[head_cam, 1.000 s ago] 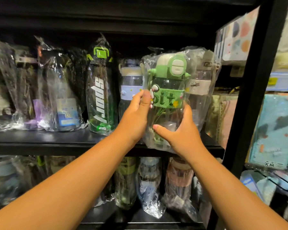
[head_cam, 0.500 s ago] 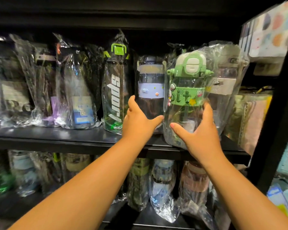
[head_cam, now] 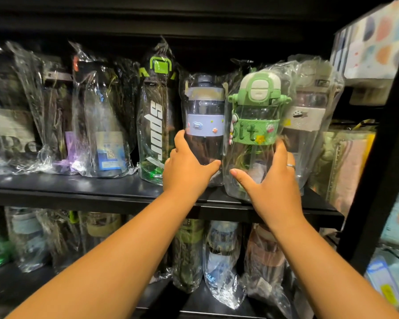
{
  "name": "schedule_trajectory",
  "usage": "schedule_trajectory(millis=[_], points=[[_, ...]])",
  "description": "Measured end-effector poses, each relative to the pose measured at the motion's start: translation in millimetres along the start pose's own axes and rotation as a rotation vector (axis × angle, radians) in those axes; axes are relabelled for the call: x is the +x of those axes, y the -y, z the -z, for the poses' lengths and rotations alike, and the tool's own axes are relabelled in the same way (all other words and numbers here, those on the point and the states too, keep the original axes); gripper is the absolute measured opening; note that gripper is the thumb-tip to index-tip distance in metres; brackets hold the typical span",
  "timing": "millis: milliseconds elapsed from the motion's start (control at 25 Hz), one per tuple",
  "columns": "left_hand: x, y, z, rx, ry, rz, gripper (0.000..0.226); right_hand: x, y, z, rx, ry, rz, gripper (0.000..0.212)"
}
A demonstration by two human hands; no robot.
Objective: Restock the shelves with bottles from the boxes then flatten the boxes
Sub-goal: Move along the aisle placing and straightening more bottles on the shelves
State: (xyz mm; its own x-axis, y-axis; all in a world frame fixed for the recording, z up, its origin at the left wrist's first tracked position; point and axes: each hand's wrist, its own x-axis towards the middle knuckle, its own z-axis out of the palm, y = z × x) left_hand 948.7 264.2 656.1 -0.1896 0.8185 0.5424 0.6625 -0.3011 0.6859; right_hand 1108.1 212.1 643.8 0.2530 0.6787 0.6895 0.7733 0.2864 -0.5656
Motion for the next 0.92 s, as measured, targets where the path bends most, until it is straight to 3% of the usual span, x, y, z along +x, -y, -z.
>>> schedule_trajectory(millis=[240, 400, 480, 600, 920], points=[[-2.9, 9.7, 8.9, 0.025, -0.027, -0.059, 0.103, 3.4, -5.8, -14.6, -0.192, -0.154, 0.1, 0.085], [-6.2, 14.7, 6.7, 0.016, -0.047, -0.082, 0.102, -5.9, -9.2, -17.9, -0.241, -0.338, 0.317, 0.078], [-5.1, 16.1, 5.4, 0.014, -0.05, -0.088, 0.102, -6.5, -11.4, -16.5, -0.226, -0.281, 0.409, 0.063], [-5.6, 16.6, 4.3, 0.023, -0.066, -0.103, 0.101, 0.6, -9.1, -12.8, -0.263, -0.143, 0.389, 0.04], [-6.7, 18.2, 2.4, 0.035, -0.09, -0.122, 0.1, 12.5, -6.8, -14.6, -0.351, -0.011, 0.298, 0.032]])
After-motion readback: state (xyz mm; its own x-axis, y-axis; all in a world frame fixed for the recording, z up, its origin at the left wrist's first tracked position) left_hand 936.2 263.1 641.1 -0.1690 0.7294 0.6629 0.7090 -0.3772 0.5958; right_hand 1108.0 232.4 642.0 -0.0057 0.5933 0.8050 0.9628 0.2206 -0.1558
